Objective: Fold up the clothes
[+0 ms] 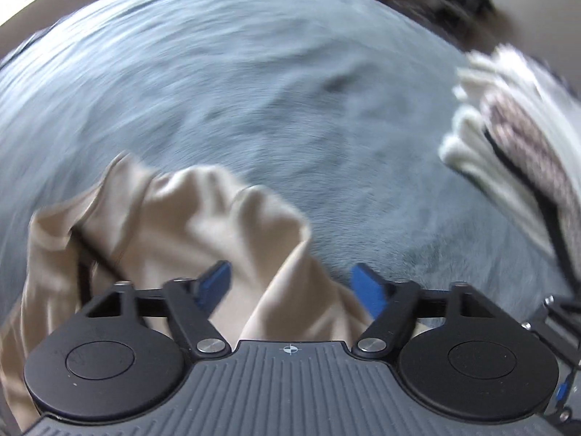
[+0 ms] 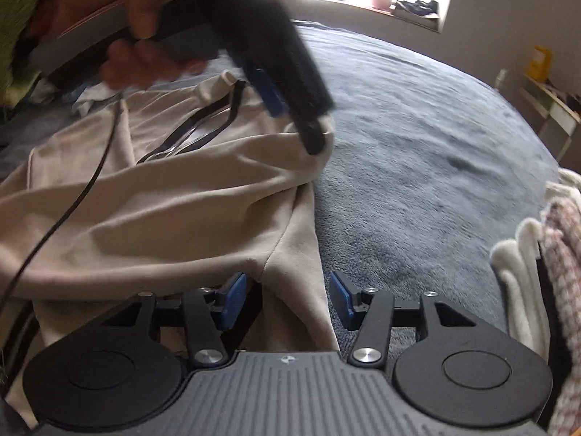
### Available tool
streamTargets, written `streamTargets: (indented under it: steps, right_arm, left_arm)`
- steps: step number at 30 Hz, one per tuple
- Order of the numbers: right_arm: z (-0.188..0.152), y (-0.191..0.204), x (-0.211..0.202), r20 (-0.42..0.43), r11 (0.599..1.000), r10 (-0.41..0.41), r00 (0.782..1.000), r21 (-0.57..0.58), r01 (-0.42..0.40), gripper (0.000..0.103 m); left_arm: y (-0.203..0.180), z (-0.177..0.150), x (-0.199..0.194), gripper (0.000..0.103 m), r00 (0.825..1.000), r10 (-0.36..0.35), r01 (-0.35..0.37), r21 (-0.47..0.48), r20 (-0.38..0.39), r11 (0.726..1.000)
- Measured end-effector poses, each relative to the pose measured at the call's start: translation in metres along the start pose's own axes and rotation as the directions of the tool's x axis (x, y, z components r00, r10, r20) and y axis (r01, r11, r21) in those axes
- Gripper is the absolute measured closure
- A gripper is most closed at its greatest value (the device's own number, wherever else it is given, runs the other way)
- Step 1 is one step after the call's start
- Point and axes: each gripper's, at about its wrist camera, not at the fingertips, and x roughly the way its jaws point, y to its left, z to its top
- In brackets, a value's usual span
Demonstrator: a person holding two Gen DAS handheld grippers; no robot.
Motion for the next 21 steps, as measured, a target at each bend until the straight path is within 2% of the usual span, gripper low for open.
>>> streamTargets:
  steps: [1, 2, 5, 7, 9, 11, 13, 15, 16, 17, 21]
  right_arm:
    - [0.0, 0.002, 0.002, -0.001, 1.0, 0.002, 1.0, -0.022, -0.002, 0.062]
    - [-0.001, 0.003, 0.005, -0.004, 0.999, 0.001, 1.0, -0.038, -0.001, 0.065]
    - [-0.002, 0.007, 0.009, 0.007, 0.998, -0.001, 1.0, -0.056, 0.001, 0.067]
    - [-0.004, 0.009, 0.012, 0.007, 0.998, 0.003, 1.0, -0.056, -0.003, 0.079]
    - [-0.006, 0.011, 0.011, 0.015, 0.999, -0.005, 1.0, -0.038, 0.006, 0.088]
    - [-0.008, 0.011, 0.008, 0.024, 1.0, -0.015, 1.0, 0.005, 0.014, 0.091]
    - [-0.009, 0.008, 0.003, 0.022, 0.998, -0.024, 0.999, 0.06, 0.022, 0.092]
    - [-0.008, 0.006, -0.001, 0.02, 0.993, -0.043, 0.999, 0.114, 0.041, 0.093]
    - [-0.008, 0.005, -0.002, 0.019, 0.989, -0.052, 0.998, 0.142, 0.049, 0.094]
    - [-0.008, 0.004, -0.003, 0.016, 0.984, -0.064, 0.998, 0.17, 0.061, 0.099]
    - [-0.012, -0.006, 0.002, -0.01, 0.955, -0.107, 0.994, 0.279, 0.106, 0.099]
  left_arm:
    - [-0.006, 0.001, 0.003, 0.045, 1.0, -0.002, 0.003, 0.037, -0.007, 0.999]
    - [-0.012, 0.002, 0.007, 0.047, 1.0, 0.001, 0.0, 0.072, -0.016, 0.997]
    - [-0.026, 0.002, 0.018, 0.052, 0.998, 0.05, -0.042, 0.157, -0.049, 0.987]
    - [-0.026, 0.002, 0.026, 0.068, 0.995, 0.075, -0.063, 0.166, -0.068, 0.984]
    - [-0.016, 0.0, 0.031, 0.093, 0.996, 0.062, -0.054, 0.11, -0.071, 0.992]
    - [0.006, -0.002, 0.026, 0.096, 0.999, 0.003, -0.004, -0.032, -0.052, 0.999]
    - [0.031, -0.009, 0.016, 0.098, 0.999, -0.052, 0.051, -0.18, -0.002, 0.982]
    - [0.056, -0.018, 0.006, 0.098, 0.994, -0.094, 0.109, -0.316, 0.062, 0.943]
    - [0.069, -0.024, 0.002, 0.098, 0.989, -0.115, 0.144, -0.383, 0.097, 0.913]
    - [0.083, -0.032, -0.001, 0.098, 0.981, -0.14, 0.187, -0.452, 0.135, 0.872]
    - [0.132, -0.071, 0.002, 0.101, 0.952, -0.175, 0.302, -0.662, 0.253, 0.686]
